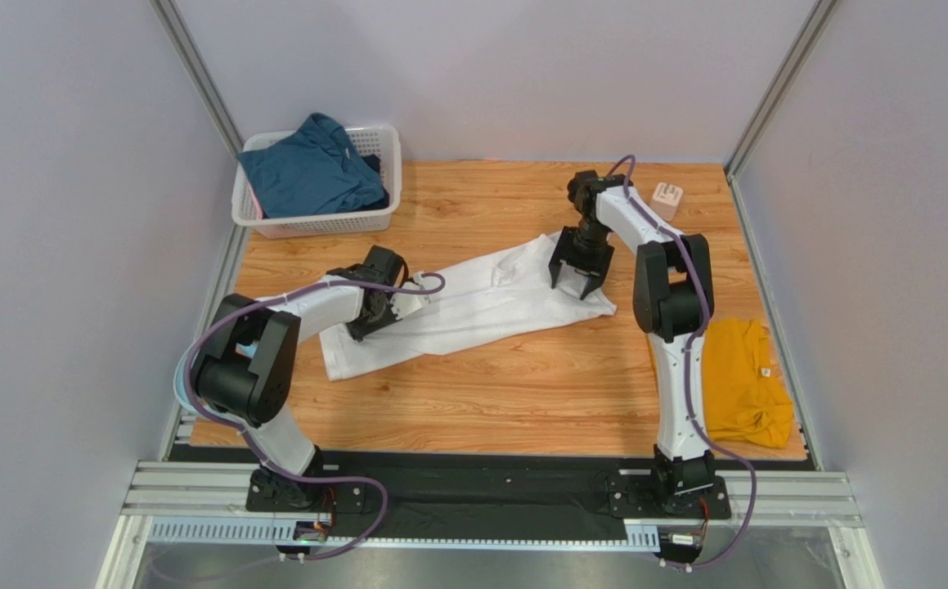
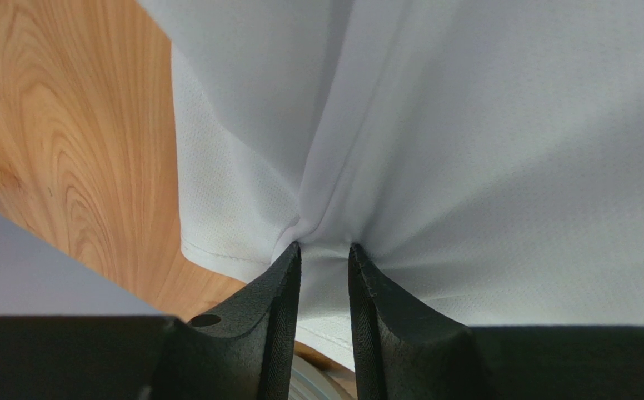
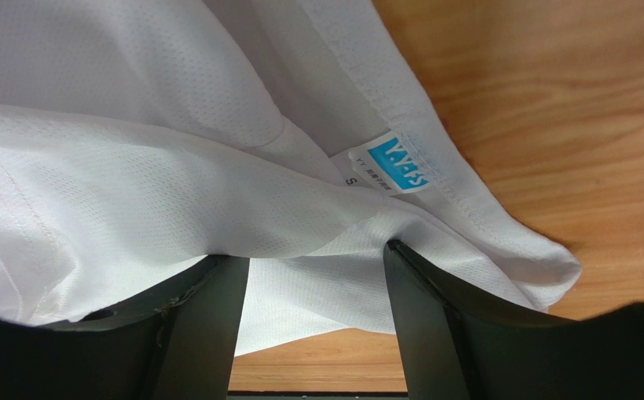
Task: Fold and stack the t-shirts
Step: Rotate the tshirt 90 degrees
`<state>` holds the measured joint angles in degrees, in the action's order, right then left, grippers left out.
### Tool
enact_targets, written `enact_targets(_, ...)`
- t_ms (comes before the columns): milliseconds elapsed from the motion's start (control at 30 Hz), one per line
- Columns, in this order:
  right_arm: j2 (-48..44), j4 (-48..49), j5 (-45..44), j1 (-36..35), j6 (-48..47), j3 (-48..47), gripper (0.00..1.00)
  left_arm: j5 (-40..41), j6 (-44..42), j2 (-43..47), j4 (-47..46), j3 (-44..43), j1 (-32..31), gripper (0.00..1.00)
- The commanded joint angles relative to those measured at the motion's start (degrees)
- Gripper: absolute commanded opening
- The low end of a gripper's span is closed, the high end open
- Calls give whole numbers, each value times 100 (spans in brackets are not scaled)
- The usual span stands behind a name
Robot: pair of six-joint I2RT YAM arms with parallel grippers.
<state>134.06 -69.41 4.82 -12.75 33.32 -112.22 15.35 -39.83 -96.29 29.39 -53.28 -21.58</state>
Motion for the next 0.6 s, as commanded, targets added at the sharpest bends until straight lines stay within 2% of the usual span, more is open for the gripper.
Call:
enact_targets(0,681,217,211,229,-186,-817,66,-506,186,-48,715,-139,-389,34)
enact_targets(133,1051,357,905,413,-238,-1353,66,-1780,616,58,1569,-831,-811,34)
enact_targets(333,1648,586,1776,589,-177,-2285,67,-2413,793,-380,2308,-1605,-1295,34)
enact_targets(567,1948,1271,2699,765,-229,-2584,73,-2967,916,-970,2405,-1668,-1577,32)
